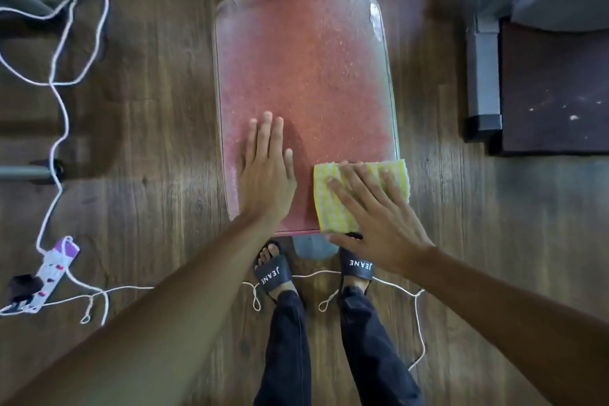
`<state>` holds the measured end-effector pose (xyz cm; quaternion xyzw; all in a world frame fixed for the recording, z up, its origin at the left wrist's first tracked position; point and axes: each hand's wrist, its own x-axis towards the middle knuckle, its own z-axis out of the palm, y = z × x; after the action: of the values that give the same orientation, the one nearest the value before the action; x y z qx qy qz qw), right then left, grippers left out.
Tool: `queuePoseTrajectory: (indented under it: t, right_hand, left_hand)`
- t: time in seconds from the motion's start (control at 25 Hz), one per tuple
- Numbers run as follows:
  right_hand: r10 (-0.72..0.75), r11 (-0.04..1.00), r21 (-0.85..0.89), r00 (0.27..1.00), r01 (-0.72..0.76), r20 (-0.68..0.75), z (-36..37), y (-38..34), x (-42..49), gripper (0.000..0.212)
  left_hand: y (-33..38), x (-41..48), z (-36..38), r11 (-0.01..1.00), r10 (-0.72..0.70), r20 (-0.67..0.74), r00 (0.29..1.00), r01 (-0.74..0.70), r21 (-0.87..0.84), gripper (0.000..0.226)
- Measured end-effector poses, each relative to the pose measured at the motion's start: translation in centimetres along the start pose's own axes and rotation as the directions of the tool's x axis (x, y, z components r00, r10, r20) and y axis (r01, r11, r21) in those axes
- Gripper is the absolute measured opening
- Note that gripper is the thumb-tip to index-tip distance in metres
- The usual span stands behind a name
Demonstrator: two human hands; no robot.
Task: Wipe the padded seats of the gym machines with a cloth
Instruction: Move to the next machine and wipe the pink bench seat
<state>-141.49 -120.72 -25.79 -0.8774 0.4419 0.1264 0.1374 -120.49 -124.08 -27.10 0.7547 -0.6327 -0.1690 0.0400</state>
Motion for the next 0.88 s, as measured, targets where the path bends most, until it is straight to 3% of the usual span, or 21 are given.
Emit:
queuePoseTrajectory:
  t: [0.24,0.6,0.88]
  right_hand:
    - [-0.153,0.979,-0.144,0.985,0.141,-0.075,1.1,2.6,3.1,0.062]
    - [0.126,0.991,-0.015,0.956,-0.134,-0.264,-0.4,4.4,11.7,0.059]
    - [0.4,0.914,0.196,0.864,-0.354,-0.305,-2.3,6.1,17.4,0.059]
  left_hand:
    - [-1.3,2.8,1.5,0.992,0.075,-0.018,0.997,-0.073,0.102,0.055]
    - [-1.7,4.8,0.9,0.992,0.089,-0.153,0.984,-0.074,0.1,0.05]
    - [-3.3,9.8,0.9,0.986,0.083,-0.098,0.992,-0.067,0.152,0.058]
